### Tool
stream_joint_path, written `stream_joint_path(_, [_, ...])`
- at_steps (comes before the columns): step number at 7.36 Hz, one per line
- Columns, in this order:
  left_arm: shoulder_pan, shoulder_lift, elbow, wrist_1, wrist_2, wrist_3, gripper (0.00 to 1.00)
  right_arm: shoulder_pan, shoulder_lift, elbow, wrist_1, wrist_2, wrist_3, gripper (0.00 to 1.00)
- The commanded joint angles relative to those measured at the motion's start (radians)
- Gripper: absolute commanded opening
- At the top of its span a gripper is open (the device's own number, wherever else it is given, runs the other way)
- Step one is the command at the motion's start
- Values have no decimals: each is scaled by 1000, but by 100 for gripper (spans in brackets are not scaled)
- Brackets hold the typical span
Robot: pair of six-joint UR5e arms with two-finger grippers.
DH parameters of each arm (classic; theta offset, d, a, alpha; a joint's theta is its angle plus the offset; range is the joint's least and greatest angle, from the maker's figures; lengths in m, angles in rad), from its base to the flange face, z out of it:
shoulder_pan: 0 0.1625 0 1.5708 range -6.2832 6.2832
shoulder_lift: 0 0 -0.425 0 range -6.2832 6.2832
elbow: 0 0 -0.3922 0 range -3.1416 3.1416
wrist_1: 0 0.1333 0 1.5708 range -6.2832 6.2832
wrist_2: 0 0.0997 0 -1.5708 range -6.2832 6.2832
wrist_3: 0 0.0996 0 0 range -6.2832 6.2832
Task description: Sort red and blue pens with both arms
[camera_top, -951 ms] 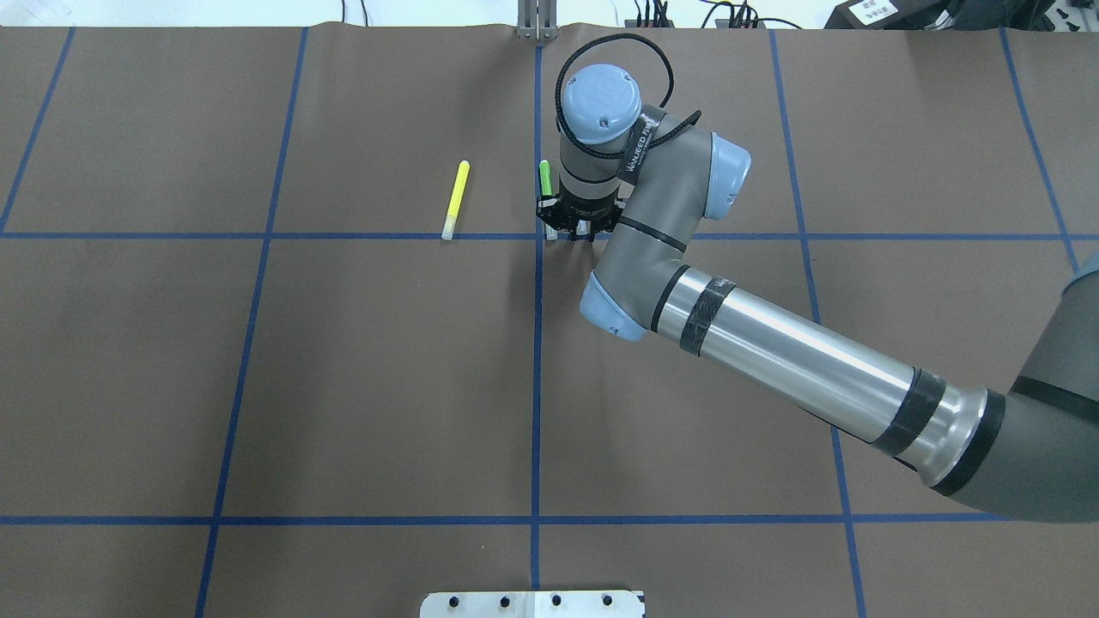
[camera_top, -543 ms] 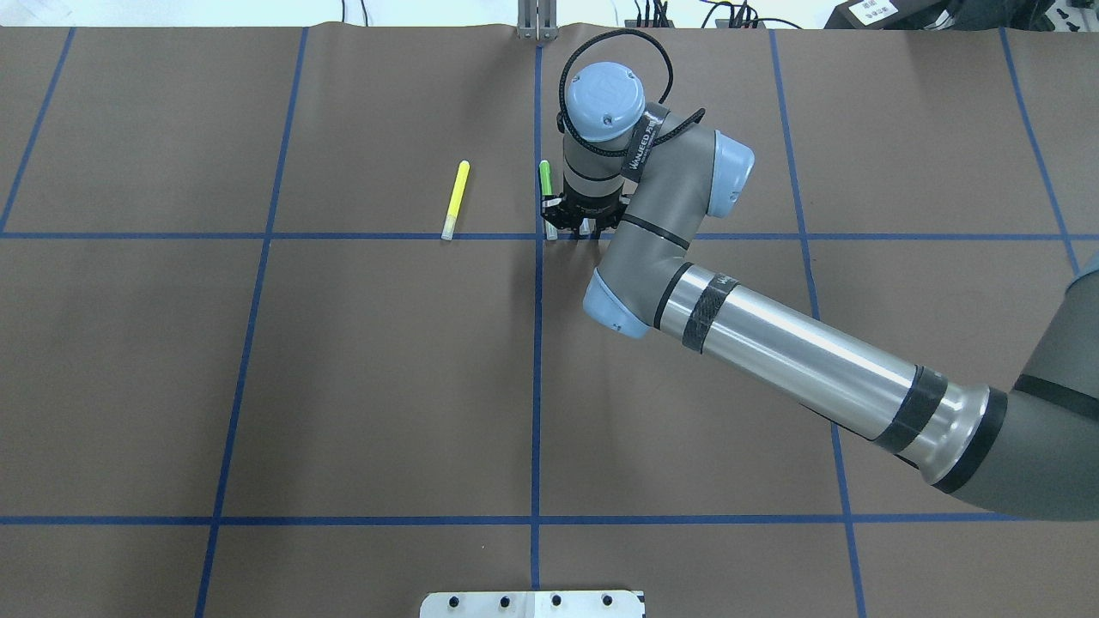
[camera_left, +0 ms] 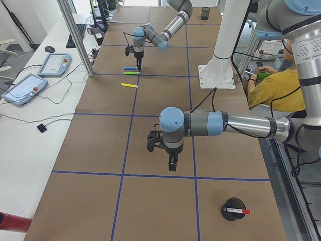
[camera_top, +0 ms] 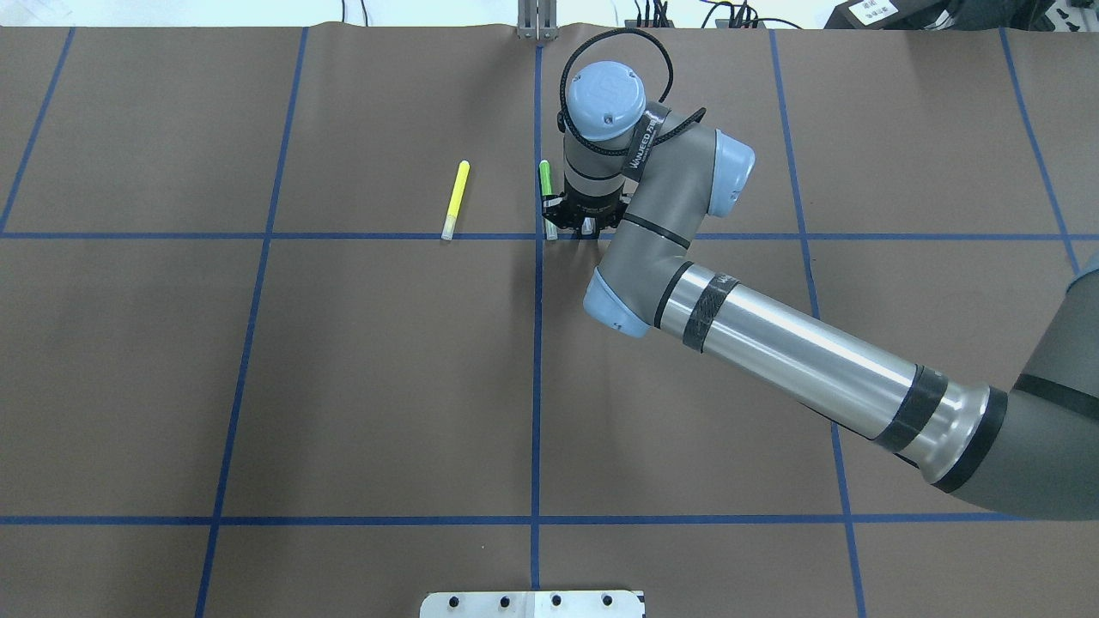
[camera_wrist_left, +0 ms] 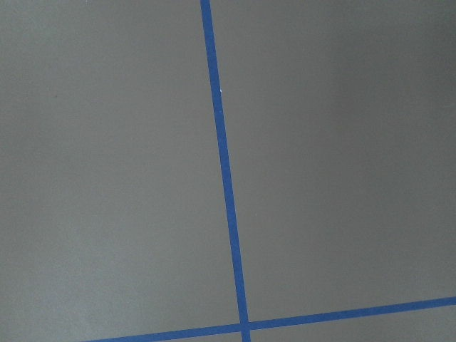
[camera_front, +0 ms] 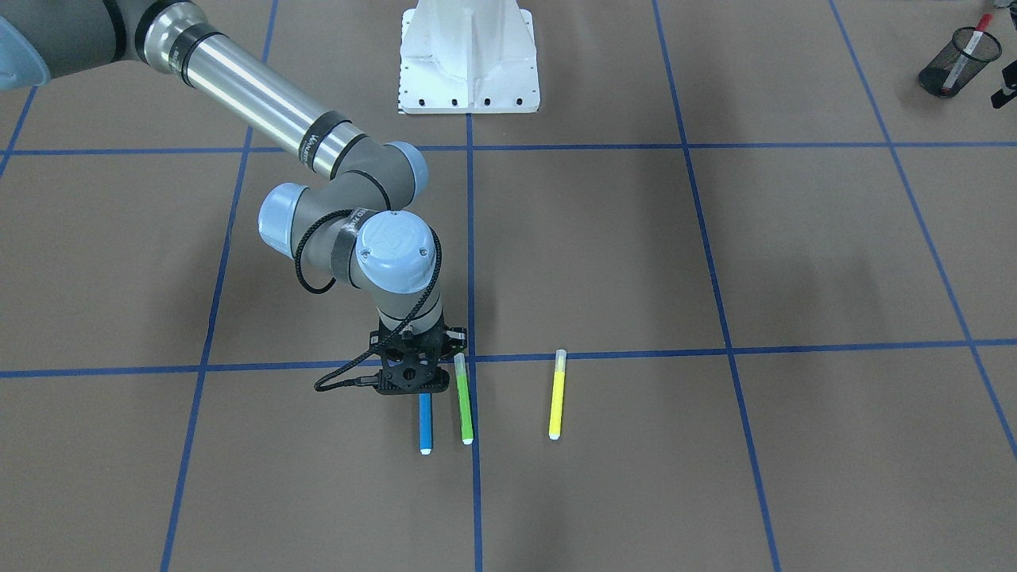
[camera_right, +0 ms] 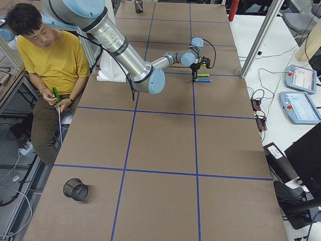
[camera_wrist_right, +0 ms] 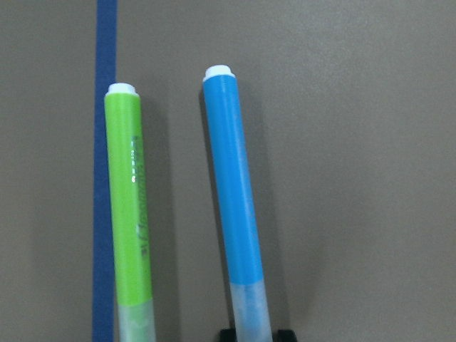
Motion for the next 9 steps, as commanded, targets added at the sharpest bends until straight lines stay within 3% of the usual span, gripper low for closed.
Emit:
stream_joint_path(1, [0,0,-1,0,0,0,100,5,0,1,1,2,1,0])
stream_joint_path(4, [0,0,-3,0,0,-1,100,42,-7,50,-6,32,-25,0])
stream_joint_path(8, [2,-9,-3,-2,0,-99,100,114,-218,334,-29,139,-125,0])
stream_joint_path(9, [2,-17,-1,-2,0,-102,100,141,-243,387,-84,167,-161,0])
